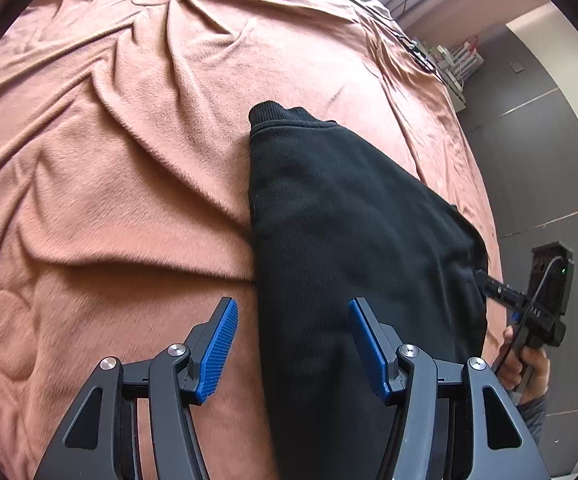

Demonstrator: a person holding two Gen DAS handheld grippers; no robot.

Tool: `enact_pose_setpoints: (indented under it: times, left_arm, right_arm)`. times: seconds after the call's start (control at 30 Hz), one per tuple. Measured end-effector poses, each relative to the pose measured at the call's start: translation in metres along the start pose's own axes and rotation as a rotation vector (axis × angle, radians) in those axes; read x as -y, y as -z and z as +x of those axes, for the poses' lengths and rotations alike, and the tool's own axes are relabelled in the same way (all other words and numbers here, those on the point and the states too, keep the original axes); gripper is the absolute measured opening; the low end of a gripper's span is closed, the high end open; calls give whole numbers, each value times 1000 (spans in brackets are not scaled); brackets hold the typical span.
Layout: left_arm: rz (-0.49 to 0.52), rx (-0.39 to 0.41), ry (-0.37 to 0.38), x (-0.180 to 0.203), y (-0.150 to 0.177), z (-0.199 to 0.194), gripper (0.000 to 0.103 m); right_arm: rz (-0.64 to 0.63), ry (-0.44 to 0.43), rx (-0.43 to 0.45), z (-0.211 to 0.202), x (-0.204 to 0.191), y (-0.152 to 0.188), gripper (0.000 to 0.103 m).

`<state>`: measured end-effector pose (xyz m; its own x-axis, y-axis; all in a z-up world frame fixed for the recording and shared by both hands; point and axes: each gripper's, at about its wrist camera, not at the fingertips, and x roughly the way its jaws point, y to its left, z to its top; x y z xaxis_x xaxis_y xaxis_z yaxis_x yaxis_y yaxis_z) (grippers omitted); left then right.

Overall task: Fold small clothes
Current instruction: 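Lift the cuff with the right gripper while the left gripper closes on the shirt edge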

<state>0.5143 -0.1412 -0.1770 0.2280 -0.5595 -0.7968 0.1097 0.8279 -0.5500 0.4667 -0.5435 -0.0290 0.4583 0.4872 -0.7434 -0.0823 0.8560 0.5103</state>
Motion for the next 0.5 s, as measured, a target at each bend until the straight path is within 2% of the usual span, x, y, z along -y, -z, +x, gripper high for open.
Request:
enact_pose_setpoints:
  times: [0.07, 0.13, 0.23, 0.27, 0.4, 0.5]
  left_arm:
    - [-10, 6, 15, -3, -4, 2, 58]
    - [-27, 6, 31, -6, -10, 7, 51]
    - [-51, 0, 60, -11, -17, 15, 44]
    - [-56, -2, 64, -11, -19, 17, 43]
    - [-64, -13, 59, -11, -27, 25, 43]
    - [-55, 25, 69, -12, -31, 19, 42]
  right_arm:
    - [17, -40, -12, 4, 9, -3, 64]
    - [31, -82, -15, 6, 17, -6, 63]
    - [43, -140, -16, 8, 27, -10, 36]
    - [37, -150, -11, 8, 29, -10, 32]
    - [-5, -172, 4, 1, 33, -9, 30]
    - [-5, -166, -10, 4, 42, -6, 34]
